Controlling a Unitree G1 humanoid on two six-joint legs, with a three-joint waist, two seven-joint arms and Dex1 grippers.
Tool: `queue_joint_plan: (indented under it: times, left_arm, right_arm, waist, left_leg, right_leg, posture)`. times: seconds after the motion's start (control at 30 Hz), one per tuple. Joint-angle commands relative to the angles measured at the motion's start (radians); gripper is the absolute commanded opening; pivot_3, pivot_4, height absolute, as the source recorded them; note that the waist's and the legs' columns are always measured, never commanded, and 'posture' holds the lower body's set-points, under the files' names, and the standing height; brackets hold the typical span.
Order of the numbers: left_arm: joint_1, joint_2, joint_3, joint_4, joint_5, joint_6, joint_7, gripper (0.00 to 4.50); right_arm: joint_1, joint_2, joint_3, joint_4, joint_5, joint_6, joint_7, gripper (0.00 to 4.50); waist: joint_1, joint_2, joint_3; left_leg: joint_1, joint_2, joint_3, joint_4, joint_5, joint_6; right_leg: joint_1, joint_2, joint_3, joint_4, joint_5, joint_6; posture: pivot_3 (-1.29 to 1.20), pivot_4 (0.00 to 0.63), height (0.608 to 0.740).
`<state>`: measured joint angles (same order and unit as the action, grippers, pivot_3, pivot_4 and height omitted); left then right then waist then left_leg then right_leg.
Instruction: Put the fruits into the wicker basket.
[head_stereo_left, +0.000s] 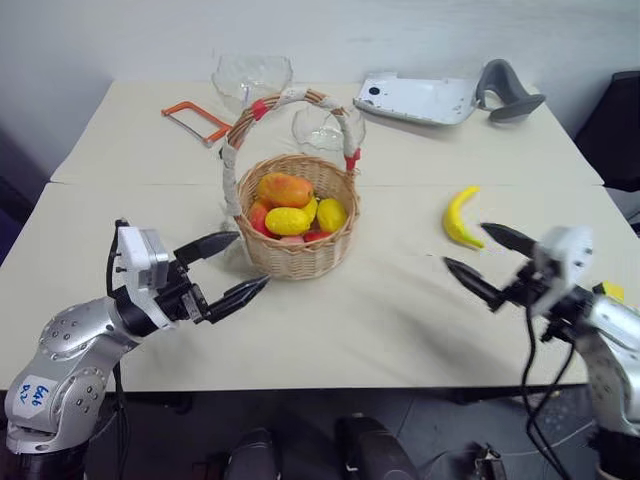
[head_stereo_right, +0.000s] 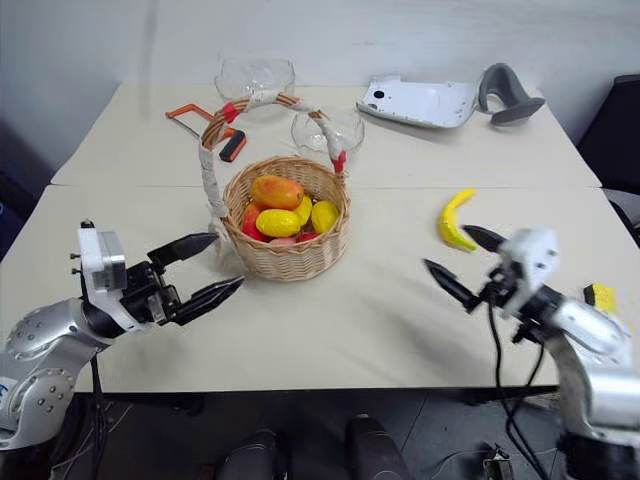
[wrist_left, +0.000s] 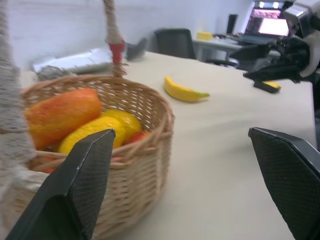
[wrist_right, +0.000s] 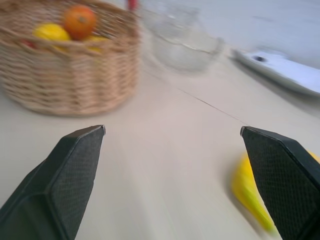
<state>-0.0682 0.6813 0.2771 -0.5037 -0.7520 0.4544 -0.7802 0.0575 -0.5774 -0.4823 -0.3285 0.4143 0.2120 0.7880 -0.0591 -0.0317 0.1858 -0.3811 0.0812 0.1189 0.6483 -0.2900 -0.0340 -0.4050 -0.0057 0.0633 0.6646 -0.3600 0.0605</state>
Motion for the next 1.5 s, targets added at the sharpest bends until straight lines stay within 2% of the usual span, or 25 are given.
queue_joint_plan:
  times: [0.03,0.1,0.17,0.2,0.3,0.37,0.5,0.57,0.67,0.8,0.9,1.1,1.2,1.27,1.3,1.4,1.47,1.5]
  left_arm:
    - [-0.065,0.038,-0.041,0.020,0.007,0.001,-0.068,4.50]
    - [-0.115,0.037,-0.061,0.050,0.008,0.002,-0.080,4.50]
    - [-0.149,0.035,-0.073,0.070,0.012,0.003,-0.091,4.50]
    - [-0.161,0.032,-0.076,0.077,0.011,0.005,-0.094,4.50]
    - [-0.183,0.019,-0.090,0.085,0.010,0.008,-0.094,4.50]
    - [-0.187,0.011,-0.100,0.087,0.017,0.005,-0.092,4.50]
    - [-0.189,-0.009,-0.114,0.082,0.028,0.003,-0.080,4.50]
    - [-0.186,-0.020,-0.116,0.078,0.027,0.005,-0.073,4.50]
    - [-0.185,-0.028,-0.117,0.075,0.026,0.008,-0.068,4.50]
    - [-0.181,-0.030,-0.106,0.064,0.027,0.008,-0.054,4.50]
    - [-0.163,-0.021,-0.081,0.047,0.016,0.015,-0.045,4.50]
    - [-0.128,-0.009,-0.036,0.022,0.005,0.023,-0.032,4.50]
    - [-0.104,-0.006,-0.008,0.006,0.002,0.026,-0.017,4.50]
    - [-0.087,-0.002,0.014,-0.006,-0.003,0.028,-0.006,4.50]
    - [-0.070,0.003,0.039,-0.011,-0.010,0.032,0.000,4.50]
    - [0.002,0.010,0.122,-0.022,-0.030,0.044,0.025,4.50]
    - [0.054,0.009,0.160,-0.026,-0.037,0.048,0.028,4.50]
    - [0.077,0.009,0.175,-0.026,-0.036,0.047,0.025,4.50]
  right_arm:
    - [0.160,0.063,-0.115,-0.010,-0.036,-0.120,-0.051,4.46]
    - [0.216,0.107,-0.135,-0.015,-0.046,-0.137,-0.106,4.46]
    - [0.179,0.134,-0.127,-0.067,-0.046,-0.052,-0.234,4.46]
    - [0.143,0.126,-0.108,-0.094,-0.045,0.014,-0.283,4.46]
    - [0.001,0.029,0.003,-0.136,-0.014,0.245,-0.313,4.46]
    - [-0.125,-0.009,0.060,-0.105,0.008,0.367,-0.339,4.46]
    - [-0.362,-0.072,0.183,0.089,-0.003,0.521,-0.307,4.46]
    - [-0.501,-0.097,0.251,0.247,-0.042,0.529,-0.283,4.46]
    - [-0.702,-0.079,0.328,0.532,-0.122,0.459,-0.294,4.46]
    - [-0.863,-0.033,0.388,0.866,-0.211,0.306,-0.309,4.46]
    - [-0.921,-0.009,0.409,1.024,-0.247,0.234,-0.281,3.83]
    - [-0.954,0.012,0.405,1.116,-0.235,0.194,-0.180,1.74]
    - [-0.917,-0.034,0.408,1.006,-0.233,0.104,-0.084,0.77]
    - [-0.876,-0.088,0.445,0.878,-0.261,0.016,0.004,0.72]
    - [-0.840,-0.141,0.476,0.737,-0.236,0.038,0.114,0.72]
    - [-0.738,-0.321,0.515,0.295,0.016,0.342,0.431,0.72]
    - [-0.727,-0.411,0.553,0.116,0.125,0.532,0.501,0.72]
    - [-0.745,-0.408,0.555,0.060,0.186,0.605,0.497,0.72]
  waist:
    - [0.001,0.000,0.000]
    - [0.001,0.000,0.000]
    - [-0.009,0.001,0.000]
    - [-0.020,0.001,0.000]
    - [-0.044,0.003,0.000]
    - [-0.041,0.003,0.000]
    - [-0.028,0.003,0.000]
    - [-0.020,0.003,0.000]
    - [-0.022,0.003,0.000]
    - [-0.024,0.003,0.001]
    - [-0.026,0.003,0.001]
    - [-0.029,0.004,0.001]
    - [-0.029,0.004,0.001]
    - [-0.026,0.006,0.002]
    - [-0.026,0.007,0.003]
    - [-0.021,0.009,0.004]
    - [-0.026,0.009,0.004]
    - [-0.031,0.007,0.004]
  left_leg:
    - [0.005,0.000,0.000,-0.001,0.000,0.000]
    - [0.014,0.000,-0.001,-0.003,0.000,0.000]
    - [0.015,0.000,0.000,-0.003,-0.001,0.000]
    - [0.015,0.000,0.002,-0.002,-0.001,0.000]
    - [0.015,0.000,0.004,-0.002,0.000,0.000]
    - [0.015,0.000,0.003,-0.003,0.001,-0.001]
    - [0.012,0.002,0.000,-0.003,0.002,-0.004]
    - [0.011,0.003,0.000,-0.003,0.002,-0.003]
    - [0.009,0.001,0.003,-0.001,0.001,-0.001]
    - [0.009,0.000,0.005,0.000,0.000,0.001]
    - [0.009,0.001,0.005,-0.001,0.001,0.001]
    - [0.009,0.001,0.006,-0.001,0.001,0.001]
    - [0.010,0.001,0.007,0.000,0.001,0.001]
    - [0.010,0.001,0.006,0.000,0.001,0.000]
    - [0.010,0.001,0.006,-0.001,0.001,0.000]
    - [0.009,0.001,0.005,-0.002,0.000,0.000]
    - [0.009,0.003,0.003,-0.003,-0.002,-0.001]
    - [0.011,0.004,0.001,-0.003,-0.002,-0.002]
  right_leg:
    - [0.005,0.000,0.000,-0.001,0.000,-0.001]
    - [0.015,0.001,-0.001,-0.003,0.000,-0.001]
    - [0.016,0.000,0.000,-0.003,0.001,-0.002]
    - [0.015,0.000,0.001,-0.003,0.002,-0.002]
    - [0.014,0.000,0.004,-0.001,0.003,-0.001]
    - [0.012,0.001,0.004,0.000,0.003,0.000]
    - [0.010,0.005,0.004,-0.001,0.002,-0.002]
    - [0.010,0.005,0.005,-0.003,0.002,-0.002]
    - [0.008,0.003,0.006,-0.004,0.002,-0.001]
    - [0.008,0.002,0.008,-0.004,0.002,0.000]
    - [0.008,0.002,0.008,-0.004,0.002,0.000]
    - [0.007,0.002,0.009,-0.003,0.002,0.000]
    - [0.008,0.002,0.009,-0.002,0.003,0.001]
    - [0.008,0.002,0.009,-0.002,0.003,0.001]
    - [0.008,0.002,0.009,-0.002,0.003,0.001]
    - [0.007,0.002,0.008,-0.003,0.002,0.002]
    - [0.007,0.002,0.006,-0.003,0.001,0.003]
    - [0.009,0.002,0.004,-0.002,0.001,0.003]
  posture:
    - [0.00,0.150,0.740]
    - [0.00,0.150,0.740]
    - [0.00,0.150,0.740]
    - [0.00,0.150,0.740]
    - [0.00,0.150,0.740]
    - [0.00,0.150,0.740]
    - [0.00,0.150,0.740]
    - [0.00,0.150,0.740]
    - [0.00,0.150,0.740]
    - [0.00,0.150,0.740]
    - [0.00,0.150,0.740]
    - [0.00,0.150,0.740]
    - [0.00,0.150,0.740]
    - [0.00,0.150,0.740]
    - [0.00,0.150,0.740]
    - [0.00,0.150,0.740]
    - [0.00,0.150,0.740]
    - [0.00,0.150,0.740]
